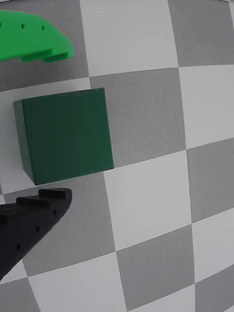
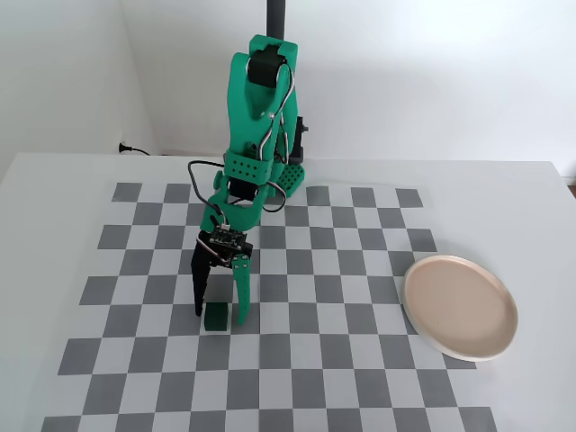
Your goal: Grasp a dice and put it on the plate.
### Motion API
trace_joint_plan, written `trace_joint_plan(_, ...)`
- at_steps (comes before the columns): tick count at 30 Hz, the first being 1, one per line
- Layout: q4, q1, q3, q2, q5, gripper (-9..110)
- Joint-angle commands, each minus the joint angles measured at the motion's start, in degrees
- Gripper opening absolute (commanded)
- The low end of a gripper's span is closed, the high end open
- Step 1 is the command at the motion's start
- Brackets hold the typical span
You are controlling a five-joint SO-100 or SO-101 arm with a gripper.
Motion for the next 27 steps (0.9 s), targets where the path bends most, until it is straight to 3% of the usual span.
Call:
trace_joint_plan(1,-3.96,0.0,-3.52,-1.23,-0.79,22)
trace_joint_plan(9,-4.83,0.09,-3.43,-2.37,-0.97,15)
trace_joint_plan(13,-4.13,0.09,-3.43,-1.93,-0.97,-3)
trace_joint_plan(18,-2.11,-0.09,-3.25,0.35,-0.44,-4)
trace_joint_plan(27,24.52,-7.73,-2.9,30.15,3.08,-4)
